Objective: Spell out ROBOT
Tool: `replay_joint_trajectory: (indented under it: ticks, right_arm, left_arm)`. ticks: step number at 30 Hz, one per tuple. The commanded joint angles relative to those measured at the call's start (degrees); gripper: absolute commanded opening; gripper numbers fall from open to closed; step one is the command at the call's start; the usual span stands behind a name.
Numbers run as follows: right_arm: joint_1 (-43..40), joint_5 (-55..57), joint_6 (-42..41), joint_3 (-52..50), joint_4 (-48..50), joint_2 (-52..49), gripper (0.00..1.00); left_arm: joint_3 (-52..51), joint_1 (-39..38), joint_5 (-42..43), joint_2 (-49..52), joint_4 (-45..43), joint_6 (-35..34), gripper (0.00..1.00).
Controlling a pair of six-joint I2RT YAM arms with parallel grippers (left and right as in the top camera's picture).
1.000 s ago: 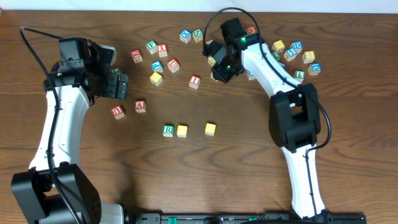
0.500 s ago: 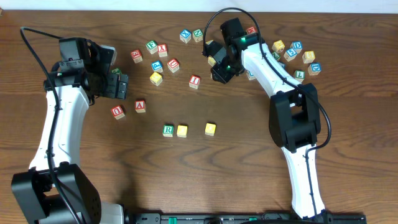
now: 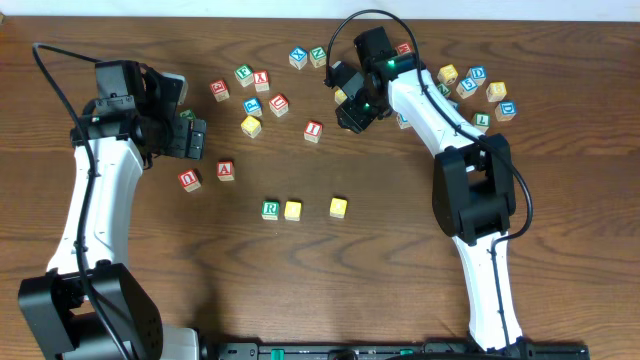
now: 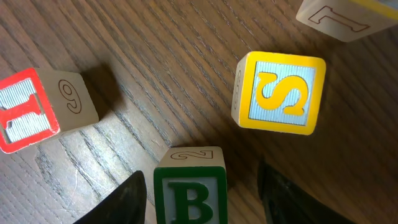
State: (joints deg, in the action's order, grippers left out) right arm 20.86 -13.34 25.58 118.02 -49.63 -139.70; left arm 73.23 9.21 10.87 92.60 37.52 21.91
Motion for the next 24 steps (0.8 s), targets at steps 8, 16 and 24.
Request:
replay_joint_trajectory:
  ticks: [8,16,24]
  right_arm:
    - [0.2,-1.8,1.5,0.5,0.1,0.2,0.50]
    - [0.2,-3.5,2.4,0.5,0.1,0.2,0.49]
    - [0.2,-0.3,1.7,0.5,-0.1,0.2,0.49]
  left_arm:
    - [1.2,-0.1,0.7,0.7,0.2,0.3,0.98]
    - [1.2,-0.1,0.7,0.7,0.2,0.3,0.98]
    - [1.2,-0.1,0.7,0.7,0.2,0.3,0.98]
